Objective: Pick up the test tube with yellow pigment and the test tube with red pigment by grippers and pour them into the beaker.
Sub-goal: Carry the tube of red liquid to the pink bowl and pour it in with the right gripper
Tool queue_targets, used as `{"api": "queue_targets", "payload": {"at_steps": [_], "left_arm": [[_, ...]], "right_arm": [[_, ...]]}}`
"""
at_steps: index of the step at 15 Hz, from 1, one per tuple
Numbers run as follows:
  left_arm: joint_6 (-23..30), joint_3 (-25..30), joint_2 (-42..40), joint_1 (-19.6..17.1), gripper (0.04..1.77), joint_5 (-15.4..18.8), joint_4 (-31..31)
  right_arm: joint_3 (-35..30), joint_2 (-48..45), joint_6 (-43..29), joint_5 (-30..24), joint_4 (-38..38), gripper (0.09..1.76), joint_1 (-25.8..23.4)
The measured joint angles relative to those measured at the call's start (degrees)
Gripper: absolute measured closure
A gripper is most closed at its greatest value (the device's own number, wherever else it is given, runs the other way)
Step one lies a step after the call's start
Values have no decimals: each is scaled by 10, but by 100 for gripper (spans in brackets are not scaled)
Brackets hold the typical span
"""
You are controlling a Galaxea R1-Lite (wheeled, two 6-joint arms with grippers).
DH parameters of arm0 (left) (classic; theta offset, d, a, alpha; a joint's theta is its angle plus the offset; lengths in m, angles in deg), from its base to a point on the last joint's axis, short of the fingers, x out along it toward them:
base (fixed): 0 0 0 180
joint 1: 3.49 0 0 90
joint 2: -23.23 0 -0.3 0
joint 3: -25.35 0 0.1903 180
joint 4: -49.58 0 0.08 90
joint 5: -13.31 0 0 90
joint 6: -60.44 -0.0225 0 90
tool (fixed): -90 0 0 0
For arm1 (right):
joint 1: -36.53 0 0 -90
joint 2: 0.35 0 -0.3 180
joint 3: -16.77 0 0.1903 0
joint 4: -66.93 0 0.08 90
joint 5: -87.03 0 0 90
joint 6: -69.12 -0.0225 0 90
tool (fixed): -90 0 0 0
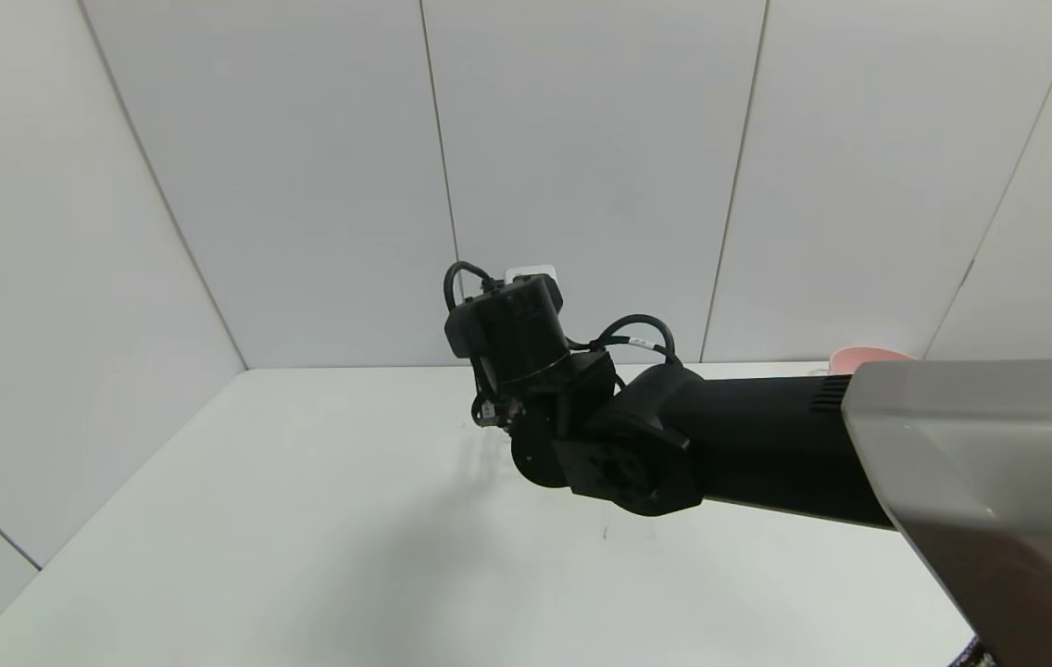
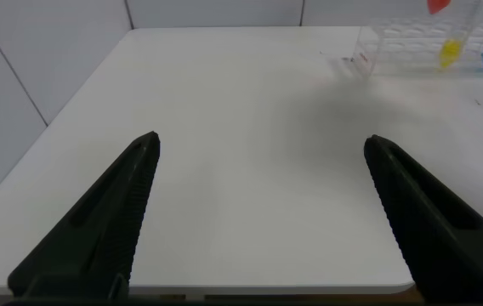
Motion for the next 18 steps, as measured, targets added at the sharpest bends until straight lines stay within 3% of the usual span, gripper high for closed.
{"api": "queue_targets", "payload": {"at_steps": [2, 4, 7, 10, 14, 18], "left_arm": [[0, 0, 0, 0, 9, 0, 0], [0, 0, 0, 0, 9, 0, 0], [0, 0, 0, 0, 9, 0, 0], [0, 0, 0, 0, 9, 0, 0], [0, 0, 0, 0, 9, 0, 0], [0, 0, 0, 0, 9, 0, 0]], "right_arm": [[-26, -8, 0, -9, 6, 135, 0], [-88, -30, 0, -60, 13, 135, 0], [-229, -98, 21, -164, 42, 135, -6], [-404, -192, 115, -289, 112, 135, -49], [-571, -324, 309, -501, 149, 135, -225], [-600, -397, 428, -632, 85, 135, -401]]}}
